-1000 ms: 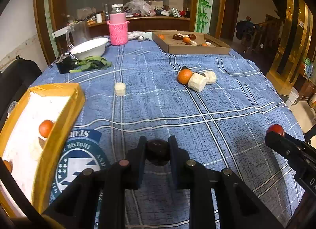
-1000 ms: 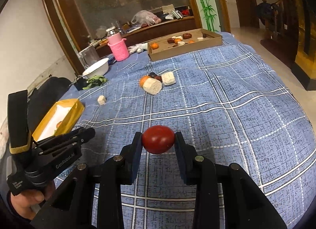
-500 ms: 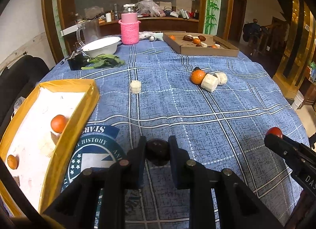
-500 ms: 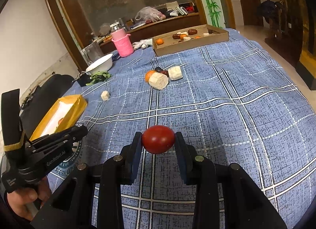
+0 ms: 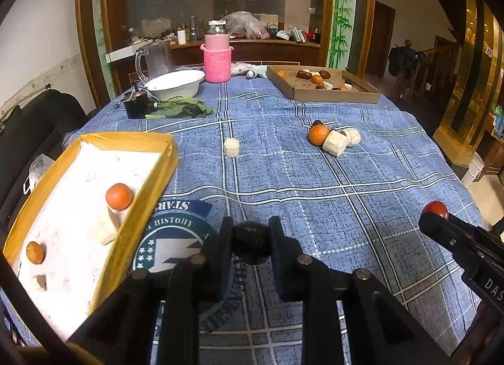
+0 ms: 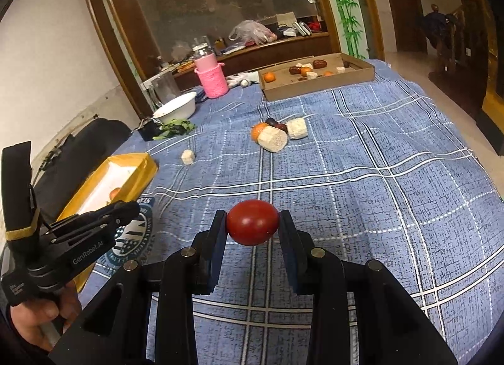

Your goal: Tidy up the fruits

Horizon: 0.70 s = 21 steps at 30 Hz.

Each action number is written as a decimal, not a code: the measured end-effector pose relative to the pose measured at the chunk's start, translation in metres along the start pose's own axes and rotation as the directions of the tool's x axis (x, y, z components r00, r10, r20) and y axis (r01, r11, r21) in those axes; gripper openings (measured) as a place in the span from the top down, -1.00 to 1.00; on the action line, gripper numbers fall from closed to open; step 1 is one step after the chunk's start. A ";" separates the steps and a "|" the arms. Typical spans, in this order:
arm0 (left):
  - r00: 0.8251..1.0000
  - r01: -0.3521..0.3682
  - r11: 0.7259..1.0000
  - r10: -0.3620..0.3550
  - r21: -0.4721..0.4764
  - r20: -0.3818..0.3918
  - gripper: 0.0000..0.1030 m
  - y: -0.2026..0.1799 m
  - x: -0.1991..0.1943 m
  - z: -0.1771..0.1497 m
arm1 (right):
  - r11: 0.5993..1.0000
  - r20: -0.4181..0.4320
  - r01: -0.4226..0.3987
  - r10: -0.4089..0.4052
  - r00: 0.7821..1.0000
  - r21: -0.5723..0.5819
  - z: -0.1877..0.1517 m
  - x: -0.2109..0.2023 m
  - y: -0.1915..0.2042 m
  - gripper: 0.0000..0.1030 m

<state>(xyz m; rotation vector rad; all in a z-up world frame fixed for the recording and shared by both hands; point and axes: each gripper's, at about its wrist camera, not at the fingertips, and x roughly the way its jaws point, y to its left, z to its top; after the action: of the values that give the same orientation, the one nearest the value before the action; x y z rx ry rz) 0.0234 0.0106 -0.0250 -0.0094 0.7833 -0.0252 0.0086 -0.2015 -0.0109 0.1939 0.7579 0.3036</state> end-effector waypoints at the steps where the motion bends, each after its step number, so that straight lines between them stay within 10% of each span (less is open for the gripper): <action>1: 1.000 0.001 1.000 -0.001 -0.003 0.000 0.53 0.001 -0.001 0.000 | 1.000 0.001 -0.002 0.002 1.000 -0.003 0.000 -0.001 0.002 0.39; 21: 1.000 -0.030 0.999 0.029 -0.018 -0.010 0.53 0.009 0.006 0.001 | 1.000 0.006 0.000 0.000 1.000 0.017 -0.002 -0.003 -0.011 0.39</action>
<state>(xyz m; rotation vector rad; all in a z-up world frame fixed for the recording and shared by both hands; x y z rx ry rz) 0.0284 0.0192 -0.0290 -0.0152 0.7934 0.0099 0.0072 -0.2128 -0.0132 0.2104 0.7545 0.2968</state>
